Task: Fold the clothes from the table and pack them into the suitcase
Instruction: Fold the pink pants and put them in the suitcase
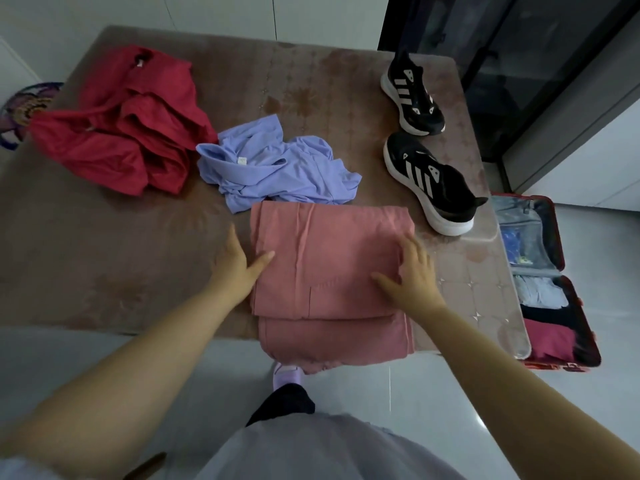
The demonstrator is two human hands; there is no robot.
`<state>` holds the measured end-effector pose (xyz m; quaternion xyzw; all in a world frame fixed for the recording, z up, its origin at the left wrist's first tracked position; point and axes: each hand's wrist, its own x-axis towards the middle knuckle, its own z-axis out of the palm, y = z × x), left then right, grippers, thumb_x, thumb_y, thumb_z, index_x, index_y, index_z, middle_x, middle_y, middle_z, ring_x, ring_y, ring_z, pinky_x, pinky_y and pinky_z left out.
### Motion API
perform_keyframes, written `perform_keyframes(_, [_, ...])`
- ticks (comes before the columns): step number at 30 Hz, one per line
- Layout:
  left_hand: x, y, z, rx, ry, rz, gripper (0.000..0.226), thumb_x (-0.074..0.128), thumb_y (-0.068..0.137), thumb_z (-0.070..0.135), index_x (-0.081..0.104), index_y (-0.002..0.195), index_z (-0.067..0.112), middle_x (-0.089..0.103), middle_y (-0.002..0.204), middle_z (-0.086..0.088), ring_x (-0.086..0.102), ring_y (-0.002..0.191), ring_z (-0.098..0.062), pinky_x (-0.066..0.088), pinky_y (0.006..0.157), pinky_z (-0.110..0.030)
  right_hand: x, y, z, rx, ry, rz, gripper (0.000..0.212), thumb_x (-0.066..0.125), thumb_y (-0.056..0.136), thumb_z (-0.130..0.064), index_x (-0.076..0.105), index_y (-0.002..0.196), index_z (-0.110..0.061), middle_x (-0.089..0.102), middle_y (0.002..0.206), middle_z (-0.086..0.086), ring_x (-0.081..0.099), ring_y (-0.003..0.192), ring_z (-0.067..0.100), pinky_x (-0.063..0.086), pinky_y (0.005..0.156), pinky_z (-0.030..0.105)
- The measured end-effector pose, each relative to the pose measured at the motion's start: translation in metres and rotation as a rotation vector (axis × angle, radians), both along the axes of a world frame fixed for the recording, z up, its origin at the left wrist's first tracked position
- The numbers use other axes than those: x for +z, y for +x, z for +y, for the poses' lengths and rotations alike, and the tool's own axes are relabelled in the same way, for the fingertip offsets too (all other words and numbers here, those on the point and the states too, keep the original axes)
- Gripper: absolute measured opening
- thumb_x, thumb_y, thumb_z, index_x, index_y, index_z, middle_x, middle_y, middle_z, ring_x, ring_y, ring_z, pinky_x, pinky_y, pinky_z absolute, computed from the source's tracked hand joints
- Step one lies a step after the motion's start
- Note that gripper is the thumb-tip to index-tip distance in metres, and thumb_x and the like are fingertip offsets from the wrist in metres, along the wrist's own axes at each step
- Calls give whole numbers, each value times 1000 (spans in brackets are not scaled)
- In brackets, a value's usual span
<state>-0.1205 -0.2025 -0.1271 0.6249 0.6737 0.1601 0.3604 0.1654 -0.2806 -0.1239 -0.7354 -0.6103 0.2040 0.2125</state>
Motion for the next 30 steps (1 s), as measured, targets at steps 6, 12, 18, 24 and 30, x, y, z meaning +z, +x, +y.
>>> perform_keyframes(6, [20, 12, 20, -129, 122, -75, 94, 69, 82, 31, 7, 150, 12, 19, 155, -10, 23, 141, -26, 20, 115, -40, 19, 16, 38, 72, -107, -110, 105, 75, 72, -49, 15, 150, -14, 8, 159, 3, 6, 146, 25, 5, 118, 39])
perform_keyframes(12, [40, 23, 85, -478, 258, 333, 77, 69, 80, 41, 32, 144, 20, 36, 148, -6, 32, 136, -26, 24, 111, -41, 42, 7, 108, 282, -299, -325, 95, 70, 76, -52, 18, 150, -21, 14, 158, -1, 4, 146, 20, 0, 117, 45])
perform_keyframes(18, [37, 28, 103, -494, -186, 192, 61, 74, 78, 31, 48, 130, 15, 53, 125, -4, 52, 112, -21, 40, 89, -24, 36, 11, 127, 346, -480, -432, 95, 73, 66, -62, 32, 144, -26, 46, 139, 4, 32, 132, 30, 6, 115, 47])
perform_keyframes(24, [51, 32, 93, -468, -119, 115, 27, 80, 72, 24, 66, 89, 9, 60, 82, 0, 55, 78, -16, 38, 60, -21, 56, 12, 131, 479, -505, -393, 60, 81, 58, -57, 53, 101, -25, 54, 97, -5, 52, 104, 21, 34, 98, 36])
perform_keyframes(30, [93, 19, 65, -529, -63, 70, 28, 74, 79, 23, 49, 68, 23, 48, 65, 10, 45, 60, -4, 32, 51, -14, 115, 10, 115, 613, -607, -225, 37, 84, 61, -47, 57, 83, -32, 60, 84, -14, 56, 82, 11, 42, 70, 23])
